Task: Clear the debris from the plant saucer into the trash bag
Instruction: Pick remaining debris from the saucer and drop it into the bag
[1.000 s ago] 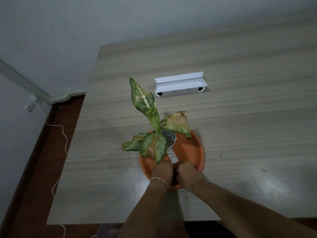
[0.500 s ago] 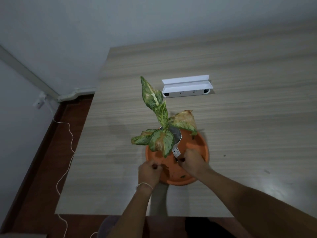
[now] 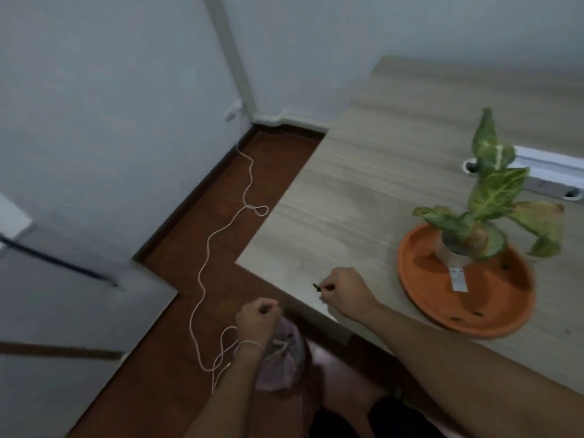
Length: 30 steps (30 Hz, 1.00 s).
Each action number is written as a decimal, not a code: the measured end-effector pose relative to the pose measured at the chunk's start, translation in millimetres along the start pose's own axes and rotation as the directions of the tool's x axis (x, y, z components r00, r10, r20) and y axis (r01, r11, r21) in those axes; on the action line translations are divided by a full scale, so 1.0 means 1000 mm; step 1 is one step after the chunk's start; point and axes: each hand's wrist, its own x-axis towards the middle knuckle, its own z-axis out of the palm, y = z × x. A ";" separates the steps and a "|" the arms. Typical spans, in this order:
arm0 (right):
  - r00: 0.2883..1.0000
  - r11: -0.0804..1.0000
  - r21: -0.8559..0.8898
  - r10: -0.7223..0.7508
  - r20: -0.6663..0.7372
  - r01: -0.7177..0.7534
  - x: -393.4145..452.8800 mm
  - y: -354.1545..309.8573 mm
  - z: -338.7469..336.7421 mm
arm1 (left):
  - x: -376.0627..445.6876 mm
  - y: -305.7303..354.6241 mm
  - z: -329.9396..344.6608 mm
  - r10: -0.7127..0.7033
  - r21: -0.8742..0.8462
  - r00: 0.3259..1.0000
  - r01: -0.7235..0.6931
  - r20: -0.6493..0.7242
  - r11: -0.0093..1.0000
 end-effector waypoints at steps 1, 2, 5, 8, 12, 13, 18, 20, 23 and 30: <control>0.999 1.000 -0.007 -0.030 0.024 0.031 0.007 -0.018 0.015 | 0.001 -0.014 -0.016 -0.019 -0.004 0.999 0.019 -0.026 1.000; 0.997 0.998 -0.010 -0.056 0.050 0.056 0.012 -0.035 0.030 | 0.001 -0.027 -0.029 -0.035 -0.007 0.998 0.034 -0.051 0.999; 0.987 0.995 0.030 -0.100 0.126 0.097 0.025 -0.080 0.072 | -0.004 -0.061 -0.061 -0.110 -0.047 0.987 0.105 -0.116 0.993; 0.979 0.990 0.052 -0.137 0.153 0.131 0.032 -0.110 0.105 | -0.009 -0.085 -0.079 -0.163 -0.092 0.976 0.150 -0.145 0.984; 0.967 0.983 0.035 -0.182 0.177 0.179 0.036 -0.131 0.135 | -0.009 -0.109 -0.091 -0.208 -0.130 0.967 0.190 -0.148 0.973; 0.966 0.984 0.032 -0.180 0.184 0.178 0.037 -0.134 0.139 | -0.008 -0.114 -0.092 -0.209 -0.131 0.967 0.190 -0.145 0.973; 0.970 0.994 0.019 -0.113 0.215 0.111 0.050 -0.140 0.156 | 0.007 -0.127 -0.093 -0.230 -0.168 0.967 0.209 -0.112 0.963; 0.973 0.997 0.020 -0.083 0.216 0.080 0.056 -0.140 0.163 | 0.014 -0.131 -0.094 -0.234 -0.181 0.966 0.212 -0.109 0.960; 0.974 0.999 0.028 -0.041 0.221 0.036 0.061 -0.141 0.171 | 0.022 -0.136 -0.094 -0.241 -0.182 0.966 0.221 -0.096 0.958; 0.967 1.000 -0.010 0.001 0.254 0.001 0.067 -0.142 0.180 | 0.029 -0.137 -0.093 -0.240 -0.150 0.967 0.226 -0.084 0.963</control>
